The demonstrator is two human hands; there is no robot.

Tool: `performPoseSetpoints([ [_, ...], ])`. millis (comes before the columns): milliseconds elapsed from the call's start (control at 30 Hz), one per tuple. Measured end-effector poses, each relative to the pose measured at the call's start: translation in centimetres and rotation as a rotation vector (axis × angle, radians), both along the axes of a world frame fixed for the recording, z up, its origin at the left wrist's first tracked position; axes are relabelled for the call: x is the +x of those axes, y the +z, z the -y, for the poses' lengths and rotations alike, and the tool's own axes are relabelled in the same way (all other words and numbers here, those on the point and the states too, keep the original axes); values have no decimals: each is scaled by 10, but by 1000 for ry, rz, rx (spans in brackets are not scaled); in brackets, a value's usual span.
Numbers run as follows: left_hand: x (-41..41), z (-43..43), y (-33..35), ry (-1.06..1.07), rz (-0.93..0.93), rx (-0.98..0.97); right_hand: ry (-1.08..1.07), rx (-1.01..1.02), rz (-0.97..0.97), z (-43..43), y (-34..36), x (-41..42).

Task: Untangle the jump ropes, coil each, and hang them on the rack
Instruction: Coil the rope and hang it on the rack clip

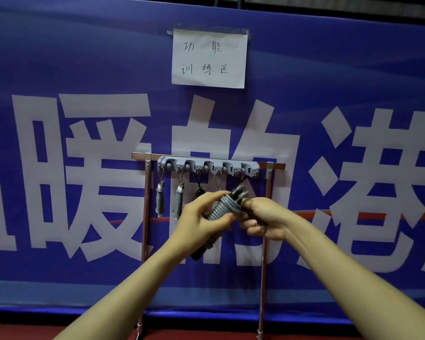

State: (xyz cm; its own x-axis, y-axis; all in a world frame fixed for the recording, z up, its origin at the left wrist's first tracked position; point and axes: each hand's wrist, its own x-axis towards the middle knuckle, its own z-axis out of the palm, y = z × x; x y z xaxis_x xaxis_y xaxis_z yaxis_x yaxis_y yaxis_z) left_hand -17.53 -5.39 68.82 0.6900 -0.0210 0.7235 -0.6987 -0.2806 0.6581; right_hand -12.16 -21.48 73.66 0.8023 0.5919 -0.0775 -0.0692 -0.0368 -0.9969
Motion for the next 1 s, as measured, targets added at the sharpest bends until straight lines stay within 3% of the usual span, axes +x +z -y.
performPoseSetpoints([
  [167,2,3,8,-132,-202,-307,-98,-2,352,1,6,-4],
  [333,9,-5,12,-167,-236,-431,18,264,383,-2,-1,-16],
  [500,7,-5,9,-223,-295,-447,-360,209,713,-9,-9,-10],
  [567,6,-7,7,-246,-333,-493,-322,209,685,-9,-10,-8],
  [733,6,-14,2,-239,-359,-528,75,219,475,-2,-4,-9],
  [1000,3,-9,2,-291,-378,-565,89,475,275,-1,-2,-5],
])
